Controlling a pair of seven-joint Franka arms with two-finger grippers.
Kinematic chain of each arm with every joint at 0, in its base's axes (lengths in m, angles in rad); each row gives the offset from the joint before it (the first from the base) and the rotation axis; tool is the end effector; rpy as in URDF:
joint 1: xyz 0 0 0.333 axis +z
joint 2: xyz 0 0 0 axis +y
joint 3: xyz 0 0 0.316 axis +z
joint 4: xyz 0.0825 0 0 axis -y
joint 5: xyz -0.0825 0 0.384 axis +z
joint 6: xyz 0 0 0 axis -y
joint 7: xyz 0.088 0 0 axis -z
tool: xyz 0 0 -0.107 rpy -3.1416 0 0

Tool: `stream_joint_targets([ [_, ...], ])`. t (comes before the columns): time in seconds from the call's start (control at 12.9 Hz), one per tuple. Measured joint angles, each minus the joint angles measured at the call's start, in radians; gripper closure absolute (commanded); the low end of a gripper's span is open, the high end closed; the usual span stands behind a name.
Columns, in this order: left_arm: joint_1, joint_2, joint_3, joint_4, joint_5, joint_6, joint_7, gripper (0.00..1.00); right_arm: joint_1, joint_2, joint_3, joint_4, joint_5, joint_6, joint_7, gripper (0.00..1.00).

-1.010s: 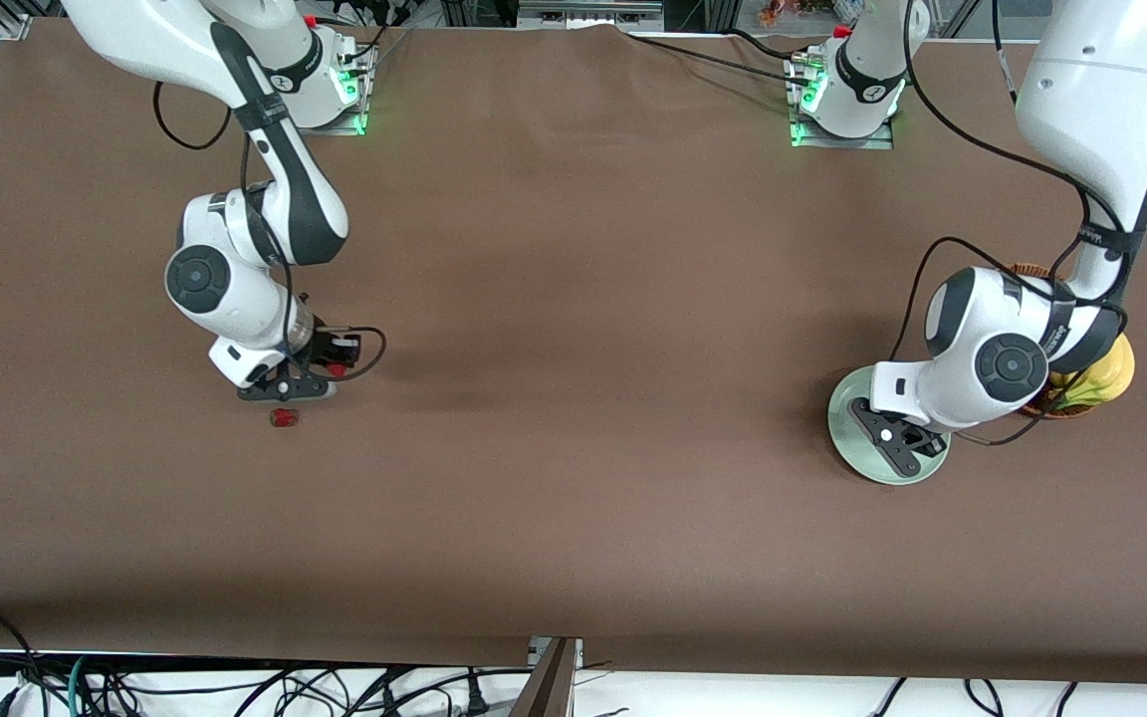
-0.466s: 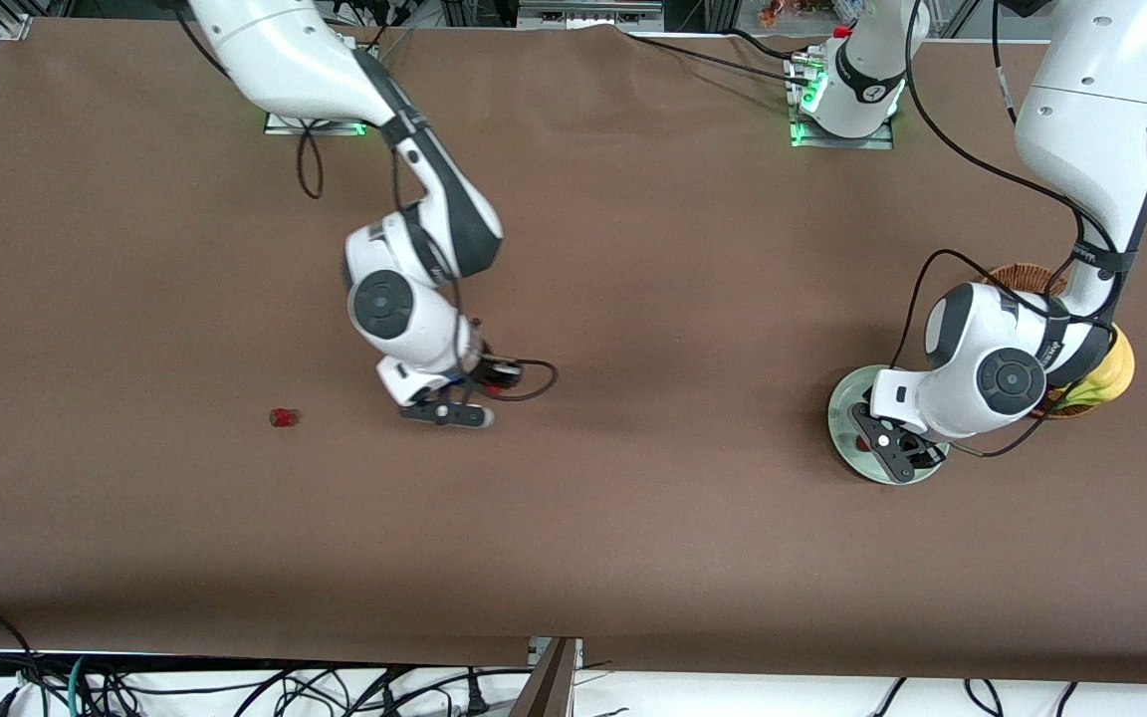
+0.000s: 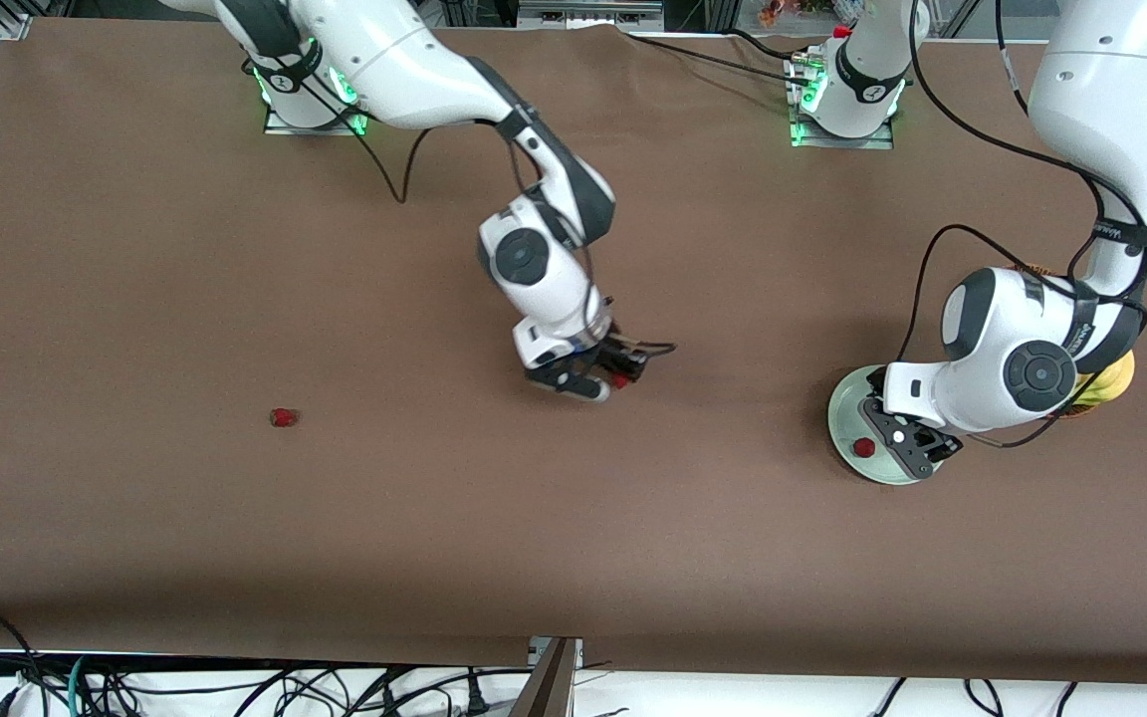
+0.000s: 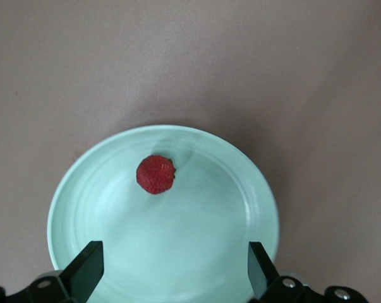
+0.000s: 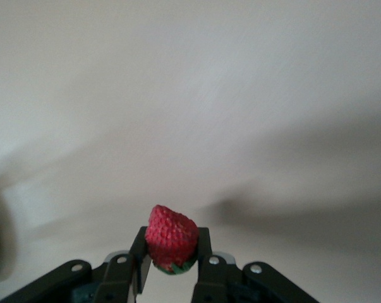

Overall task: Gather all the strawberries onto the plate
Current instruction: 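Grasp a second strawberry with the right gripper, then carry the strawberry toward the plate and release it on the table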

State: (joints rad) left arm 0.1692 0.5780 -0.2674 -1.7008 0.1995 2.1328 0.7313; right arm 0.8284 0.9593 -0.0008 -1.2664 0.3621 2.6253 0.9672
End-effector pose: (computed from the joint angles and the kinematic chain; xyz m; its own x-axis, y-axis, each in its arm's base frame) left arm 0.6593 -0.0394 0.2579 0.6051 -0.7903 -0.0962 -0.7875 -0.6119 0.0735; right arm 0.5356 0.5707 0.2129 0.9162 -0.3991 -0.0352 -0.3724 -0.8157 -0.4428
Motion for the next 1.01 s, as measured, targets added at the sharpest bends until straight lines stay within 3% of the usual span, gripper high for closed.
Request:
stream_joint_targets([
  [0.08,0.0,-0.01,-0.012,0.0,-0.004,-0.021,-0.038,0.0,0.019,0.035,0.03,0.017,0.0,0.081,0.045,0.88],
  [0.23,-0.002,-0.016,-0.056,-0.001,-0.005,-0.061,-0.148,0.0,0.047,0.095,0.063,0.048,0.001,0.21,0.111,0.75],
  [0.39,-0.008,-0.016,-0.087,-0.009,-0.006,-0.075,-0.233,0.0,0.06,0.127,0.066,0.065,0.001,0.267,0.155,0.21],
  [0.54,-0.011,-0.015,-0.091,-0.023,-0.055,-0.074,-0.258,0.0,0.06,0.13,0.066,0.077,0.001,0.276,0.175,0.15],
  [0.78,-0.009,-0.015,-0.089,-0.071,-0.132,-0.027,-0.26,0.0,0.05,0.12,0.059,0.105,0.001,0.268,0.177,0.14],
  [1.01,-0.009,-0.015,-0.098,-0.102,-0.138,0.008,-0.301,0.0,-0.012,0.081,0.043,0.118,-0.047,0.109,0.167,0.14],
])
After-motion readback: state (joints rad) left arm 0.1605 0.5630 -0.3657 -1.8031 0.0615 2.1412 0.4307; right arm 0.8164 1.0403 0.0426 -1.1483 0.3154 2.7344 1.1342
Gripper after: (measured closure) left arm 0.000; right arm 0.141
